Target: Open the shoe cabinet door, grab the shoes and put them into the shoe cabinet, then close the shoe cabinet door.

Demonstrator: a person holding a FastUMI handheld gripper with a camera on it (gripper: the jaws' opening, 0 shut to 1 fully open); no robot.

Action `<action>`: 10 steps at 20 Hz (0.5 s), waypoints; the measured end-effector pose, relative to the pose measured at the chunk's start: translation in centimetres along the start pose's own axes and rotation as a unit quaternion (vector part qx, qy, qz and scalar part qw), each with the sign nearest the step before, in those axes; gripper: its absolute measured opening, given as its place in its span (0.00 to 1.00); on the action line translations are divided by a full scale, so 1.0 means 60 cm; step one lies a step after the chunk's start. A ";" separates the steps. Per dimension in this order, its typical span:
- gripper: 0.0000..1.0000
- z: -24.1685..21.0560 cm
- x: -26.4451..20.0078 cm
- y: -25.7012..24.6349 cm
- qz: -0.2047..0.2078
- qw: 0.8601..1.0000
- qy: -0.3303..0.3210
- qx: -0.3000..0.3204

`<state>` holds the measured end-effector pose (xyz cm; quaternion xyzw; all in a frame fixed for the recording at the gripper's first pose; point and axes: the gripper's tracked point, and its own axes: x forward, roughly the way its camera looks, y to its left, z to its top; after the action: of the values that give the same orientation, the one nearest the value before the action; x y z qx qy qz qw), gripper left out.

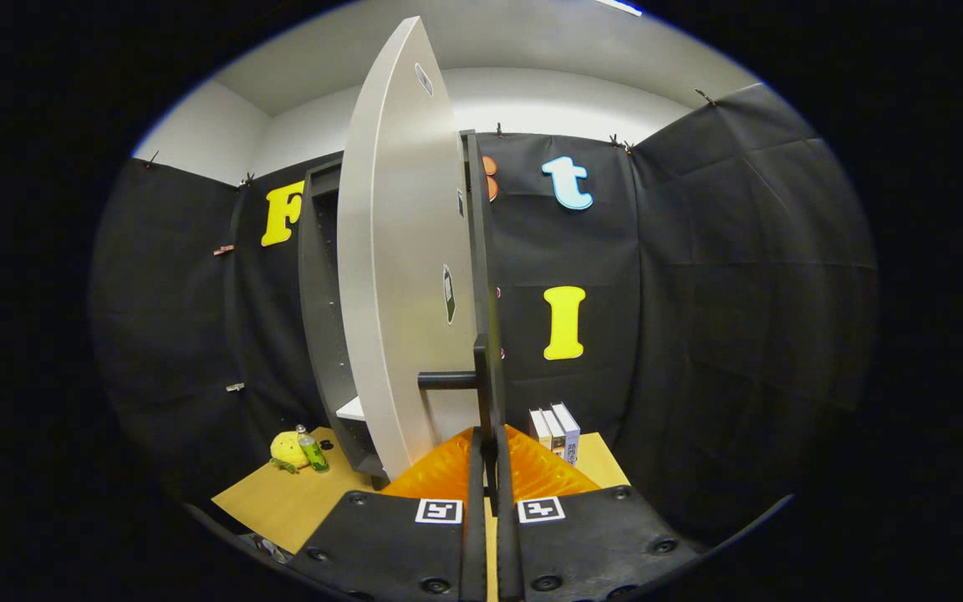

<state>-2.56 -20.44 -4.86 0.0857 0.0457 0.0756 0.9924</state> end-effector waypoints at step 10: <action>0.15 -0.013 -0.073 0.008 -0.041 0.999 -0.001 -0.007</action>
<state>-7.03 -20.55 -5.23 0.0769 0.0472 0.0354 0.9953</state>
